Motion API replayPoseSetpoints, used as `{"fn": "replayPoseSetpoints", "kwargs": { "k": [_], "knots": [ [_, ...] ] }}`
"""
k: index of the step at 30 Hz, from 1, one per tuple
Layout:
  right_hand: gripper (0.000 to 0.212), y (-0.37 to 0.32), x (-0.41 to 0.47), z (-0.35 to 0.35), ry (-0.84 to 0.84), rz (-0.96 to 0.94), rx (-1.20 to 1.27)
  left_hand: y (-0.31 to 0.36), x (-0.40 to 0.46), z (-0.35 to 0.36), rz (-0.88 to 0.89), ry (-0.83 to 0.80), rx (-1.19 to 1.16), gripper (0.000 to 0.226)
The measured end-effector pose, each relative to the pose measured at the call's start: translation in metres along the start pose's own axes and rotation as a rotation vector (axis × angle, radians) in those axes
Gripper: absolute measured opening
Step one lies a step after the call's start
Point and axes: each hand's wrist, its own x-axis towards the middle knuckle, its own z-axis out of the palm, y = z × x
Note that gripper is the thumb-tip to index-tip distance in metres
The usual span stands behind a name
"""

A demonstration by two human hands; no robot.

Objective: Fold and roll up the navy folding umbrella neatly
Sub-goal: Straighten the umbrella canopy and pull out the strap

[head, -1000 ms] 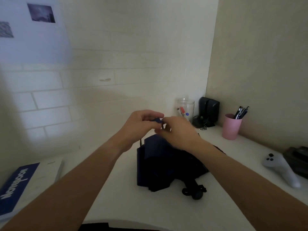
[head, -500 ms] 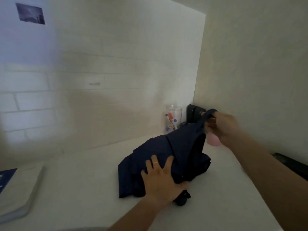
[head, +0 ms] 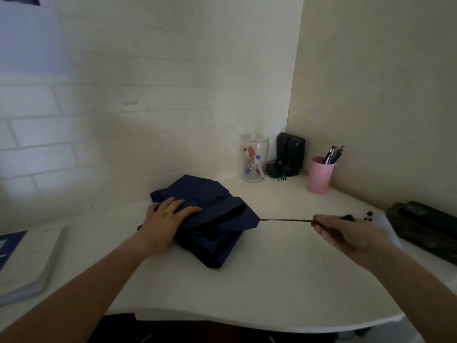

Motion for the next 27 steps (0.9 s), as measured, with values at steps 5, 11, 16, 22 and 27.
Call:
{"fn": "replayPoseSetpoints", "kwargs": {
  "k": [5, 11, 16, 22, 27],
  "knots": [
    [0.019, 0.036, -0.024, 0.003, -0.153, -0.005, -0.099, 0.025, -0.028, -0.032, 0.141, 0.251, -0.510, 0.089],
    [0.029, 0.050, -0.040, 0.006, -0.158, -0.017, -0.222, 0.101, -0.042, 0.002, 0.380, 0.459, -0.209, 0.074],
    [0.017, 0.054, -0.034, -0.004, 0.148, -0.296, -0.700, 0.096, -0.046, 0.041, 0.263, 0.566, -0.388, 0.020],
    [0.052, 0.074, -0.029, 0.074, -0.186, -0.833, -1.015, 0.099, -0.051, 0.036, 0.161, 0.540, -0.479, 0.017],
    [0.022, 0.066, -0.011, 0.115, -0.263, -1.051, -1.196, 0.092, -0.053, 0.018, 0.082, 0.566, -0.669, 0.017]
  ]
}}
